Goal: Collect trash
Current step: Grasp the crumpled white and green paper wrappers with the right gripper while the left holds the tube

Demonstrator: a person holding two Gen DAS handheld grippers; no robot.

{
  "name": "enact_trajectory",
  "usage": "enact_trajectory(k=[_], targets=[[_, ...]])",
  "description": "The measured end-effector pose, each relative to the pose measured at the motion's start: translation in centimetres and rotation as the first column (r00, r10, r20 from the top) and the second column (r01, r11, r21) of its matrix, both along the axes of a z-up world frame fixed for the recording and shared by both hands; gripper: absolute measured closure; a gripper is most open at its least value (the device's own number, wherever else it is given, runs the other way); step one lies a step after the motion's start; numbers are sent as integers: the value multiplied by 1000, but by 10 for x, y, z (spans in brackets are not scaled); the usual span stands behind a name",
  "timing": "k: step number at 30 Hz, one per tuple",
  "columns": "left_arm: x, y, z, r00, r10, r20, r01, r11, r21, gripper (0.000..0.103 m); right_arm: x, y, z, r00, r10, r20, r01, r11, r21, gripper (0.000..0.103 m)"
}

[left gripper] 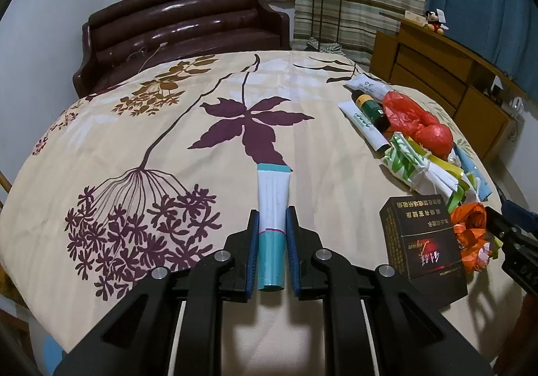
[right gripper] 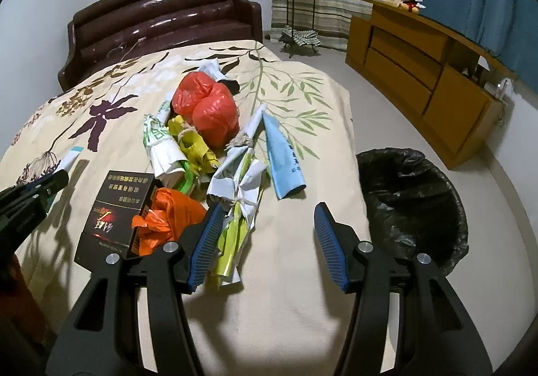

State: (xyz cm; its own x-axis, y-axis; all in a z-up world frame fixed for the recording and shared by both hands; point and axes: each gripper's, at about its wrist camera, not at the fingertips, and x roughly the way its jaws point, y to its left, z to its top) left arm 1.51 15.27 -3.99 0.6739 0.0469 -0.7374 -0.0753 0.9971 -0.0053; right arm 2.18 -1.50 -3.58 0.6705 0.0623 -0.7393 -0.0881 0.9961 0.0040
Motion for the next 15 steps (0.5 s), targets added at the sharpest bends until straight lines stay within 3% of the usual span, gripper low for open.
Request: enact_trajectory(k=[6, 15], targets=[[0, -1, 0, 1000, 5, 1, -5, 1000, -1, 86, 0, 4, 1, 1000, 24, -16, -24, 999, 21, 59], [0, -2, 1, 1000, -2, 3, 2, 1000, -5, 86, -1, 9, -1, 999, 37, -30, -35, 999, 39, 60]])
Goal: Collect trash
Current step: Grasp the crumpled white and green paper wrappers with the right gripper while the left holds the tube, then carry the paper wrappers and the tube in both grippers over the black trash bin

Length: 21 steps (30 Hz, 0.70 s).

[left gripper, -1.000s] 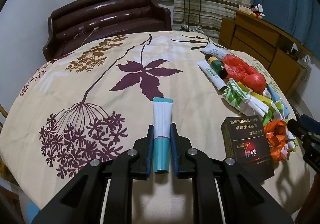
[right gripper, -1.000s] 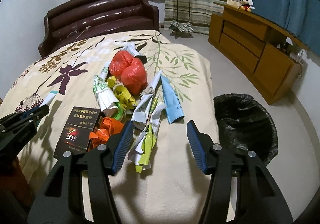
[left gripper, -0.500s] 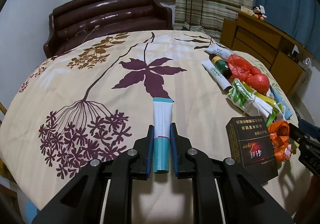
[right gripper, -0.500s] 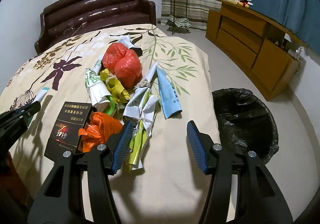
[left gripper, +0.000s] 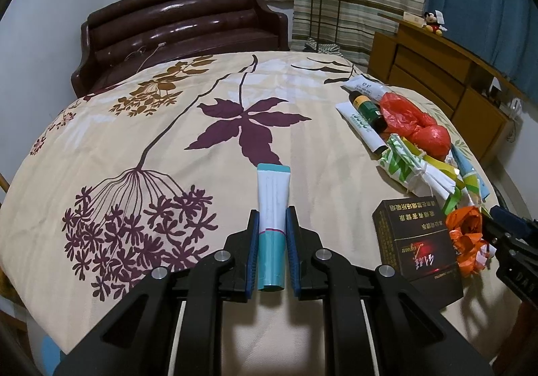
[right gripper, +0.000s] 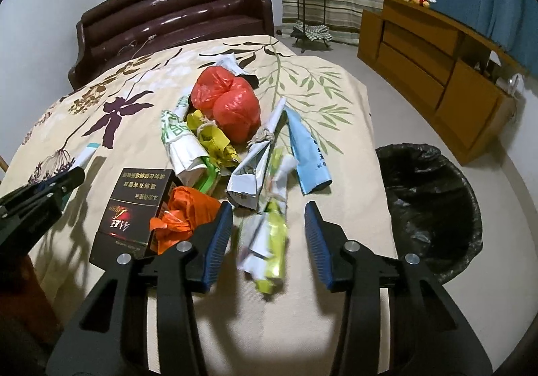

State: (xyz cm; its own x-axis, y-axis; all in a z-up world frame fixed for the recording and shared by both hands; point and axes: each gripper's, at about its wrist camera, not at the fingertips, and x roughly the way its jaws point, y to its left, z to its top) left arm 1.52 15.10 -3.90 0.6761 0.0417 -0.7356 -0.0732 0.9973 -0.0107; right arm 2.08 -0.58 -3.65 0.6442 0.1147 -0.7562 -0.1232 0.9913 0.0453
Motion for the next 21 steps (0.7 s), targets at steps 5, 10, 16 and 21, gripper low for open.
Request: enact_trajectory(k=[5, 10, 16, 21], targets=[[-1, 1, 1, 1000, 2, 0, -2, 1000, -2, 86, 3, 0, -5, 1000, -8, -15, 8, 1000, -5, 66], [-2, 0, 1, 1000, -3, 3, 3, 1000, -5, 87, 2, -3, -8, 1000, -4, -24, 4, 1000, 3, 83], [-6, -6, 7, 1000, -15, 19, 15, 1000, -17, 87, -7, -10, 1, 1000, -16, 16, 16, 1000, -11, 84], [-9, -25, 17, 997, -56, 48, 58, 998, -34, 87, -14, -30, 13, 997, -58, 48, 58, 998, -6, 84]])
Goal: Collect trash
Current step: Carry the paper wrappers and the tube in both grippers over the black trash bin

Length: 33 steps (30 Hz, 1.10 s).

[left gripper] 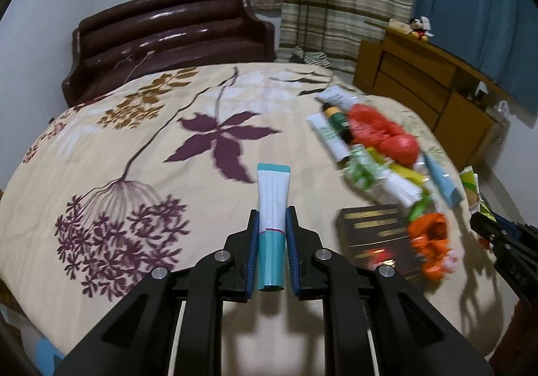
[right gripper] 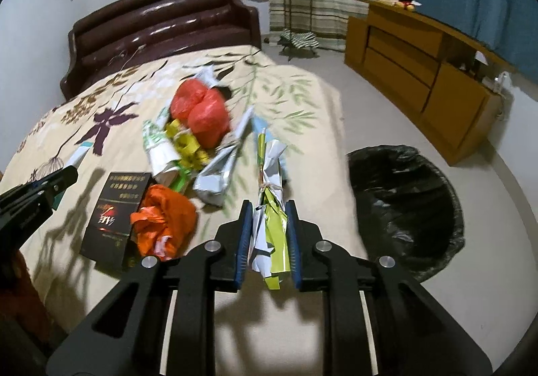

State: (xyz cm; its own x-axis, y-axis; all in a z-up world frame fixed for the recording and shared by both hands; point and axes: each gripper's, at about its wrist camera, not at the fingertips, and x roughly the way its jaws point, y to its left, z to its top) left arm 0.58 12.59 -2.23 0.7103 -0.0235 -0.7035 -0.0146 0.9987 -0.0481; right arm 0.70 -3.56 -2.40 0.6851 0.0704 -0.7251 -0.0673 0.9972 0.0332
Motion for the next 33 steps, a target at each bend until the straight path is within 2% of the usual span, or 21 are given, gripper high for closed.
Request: enact_trajectory(k=[8, 17, 24, 33], targets=[[5, -54, 21, 991, -125, 47, 126, 992, -22, 87, -1, -47, 13, 993, -107, 54, 109, 994, -20, 84], [19, -133, 30, 962, -262, 75, 264, 964, -20, 87, 3, -102, 15, 972, -217, 90, 220, 975, -27, 84], [36, -186, 23, 942, -329, 62, 330, 944, -4, 87, 8, -134, 8, 960, -266, 90, 269, 963, -15, 84], [55, -231, 8, 929, -371, 22, 370, 929, 32, 87, 18, -161, -4, 955, -286, 84, 287, 958, 1, 83]])
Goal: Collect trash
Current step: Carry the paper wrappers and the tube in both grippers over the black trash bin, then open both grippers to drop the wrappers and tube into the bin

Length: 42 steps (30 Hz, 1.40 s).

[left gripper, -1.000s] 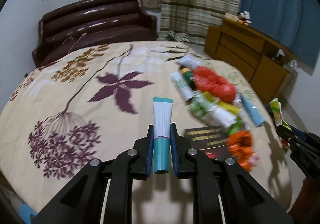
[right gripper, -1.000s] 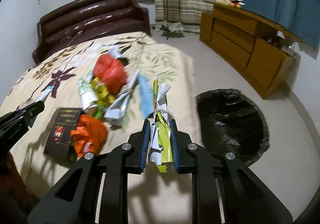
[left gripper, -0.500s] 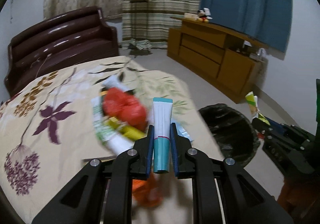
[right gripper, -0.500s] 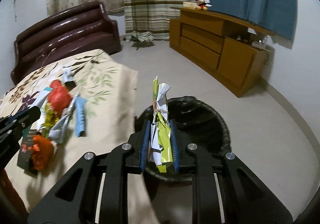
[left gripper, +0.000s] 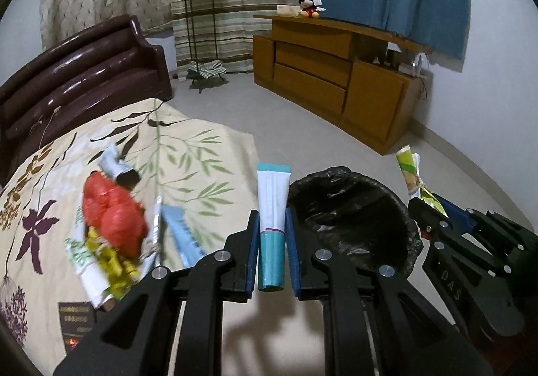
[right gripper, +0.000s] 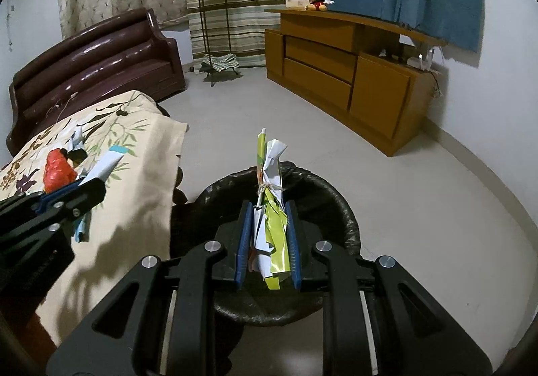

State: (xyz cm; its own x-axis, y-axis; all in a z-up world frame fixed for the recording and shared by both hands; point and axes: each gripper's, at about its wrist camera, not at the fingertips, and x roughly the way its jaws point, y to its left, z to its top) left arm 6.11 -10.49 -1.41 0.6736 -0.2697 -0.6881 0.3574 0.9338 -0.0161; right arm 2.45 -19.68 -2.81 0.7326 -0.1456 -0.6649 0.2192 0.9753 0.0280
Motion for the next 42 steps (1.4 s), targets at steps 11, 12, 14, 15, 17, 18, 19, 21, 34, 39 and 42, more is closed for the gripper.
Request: enact_trajectory(k=[11, 12, 14, 15, 17, 18, 19, 21, 34, 39, 42], targets=[[18, -28, -8, 1000, -2, -7, 2, 999, 41, 87, 14, -17, -11, 1000, -14, -2, 14, 1000, 26, 83], [20, -30, -8, 1000, -1, -8, 2, 999, 44, 87, 15, -18, -12, 1000, -15, -3, 15, 1000, 26, 83], [23, -33, -10, 1000, -1, -10, 1, 999, 50, 87, 18, -20, -14, 1000, -18, -7, 18, 999, 29, 83], [24, -35, -11, 1000, -2, -14, 2, 998, 55, 87, 19, -21, -15, 1000, -19, -9, 20, 999, 31, 83], [27, -38, -13, 1000, -7, -23, 8, 998, 61, 86, 21, -24, -17, 1000, -24, -11, 24, 999, 36, 83], [27, -40, -14, 1000, -7, -28, 9, 998, 66, 86, 22, -25, -18, 1000, -26, -11, 26, 999, 38, 83], [28, -40, -16, 1000, -4, -30, 7, 998, 68, 86, 22, -26, -18, 1000, -28, -10, 28, 999, 40, 83], [30, -41, -18, 999, -1, -36, 4, 997, 72, 84, 23, -27, -19, 1000, -30, -9, 30, 999, 44, 82], [28, -29, -16, 999, 31, -25, -29, 998, 60, 43, 23, -27, -19, 999, -42, -12, 43, 997, 58, 76], [23, -17, -8, 999, 43, -20, -42, 998, 47, 40, 20, -19, -16, 999, -32, -11, 33, 998, 56, 69], [18, -8, -3, 998, 53, -20, -52, 998, 40, 38, 18, -12, -14, 1000, -21, -11, 22, 998, 57, 67]])
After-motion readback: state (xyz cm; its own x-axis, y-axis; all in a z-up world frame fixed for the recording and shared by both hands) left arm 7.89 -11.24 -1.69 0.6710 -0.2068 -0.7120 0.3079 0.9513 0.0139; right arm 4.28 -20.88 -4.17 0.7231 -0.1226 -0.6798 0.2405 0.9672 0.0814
